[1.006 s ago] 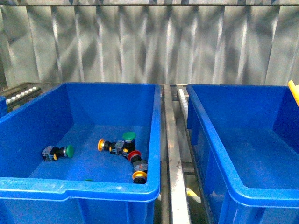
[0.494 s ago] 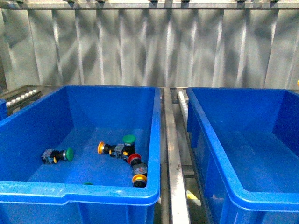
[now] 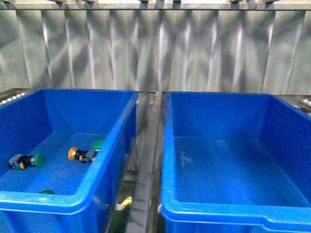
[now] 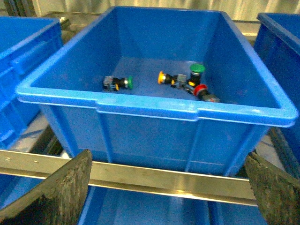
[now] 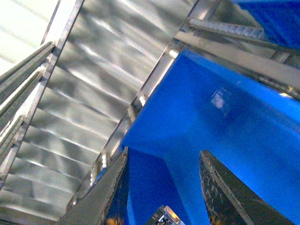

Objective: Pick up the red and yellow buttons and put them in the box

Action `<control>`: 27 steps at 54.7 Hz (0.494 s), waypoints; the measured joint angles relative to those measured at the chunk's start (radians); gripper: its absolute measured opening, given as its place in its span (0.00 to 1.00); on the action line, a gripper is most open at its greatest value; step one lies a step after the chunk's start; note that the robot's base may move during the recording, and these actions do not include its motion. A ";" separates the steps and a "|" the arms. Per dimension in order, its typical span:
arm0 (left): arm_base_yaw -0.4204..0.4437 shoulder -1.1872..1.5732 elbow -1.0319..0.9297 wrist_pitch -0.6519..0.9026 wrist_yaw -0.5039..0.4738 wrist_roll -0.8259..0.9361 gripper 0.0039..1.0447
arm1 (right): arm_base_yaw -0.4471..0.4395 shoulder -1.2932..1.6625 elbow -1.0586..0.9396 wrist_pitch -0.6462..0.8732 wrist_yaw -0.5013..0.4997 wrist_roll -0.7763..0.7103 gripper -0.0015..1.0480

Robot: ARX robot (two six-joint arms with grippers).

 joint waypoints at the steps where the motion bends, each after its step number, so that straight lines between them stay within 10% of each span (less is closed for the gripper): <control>1: 0.000 0.000 0.000 0.000 0.000 0.000 0.93 | -0.011 0.000 0.000 0.000 -0.007 0.000 0.37; 27: -0.001 0.000 0.000 0.001 0.006 0.002 0.93 | -0.324 0.382 0.320 -0.083 -0.075 -0.287 0.37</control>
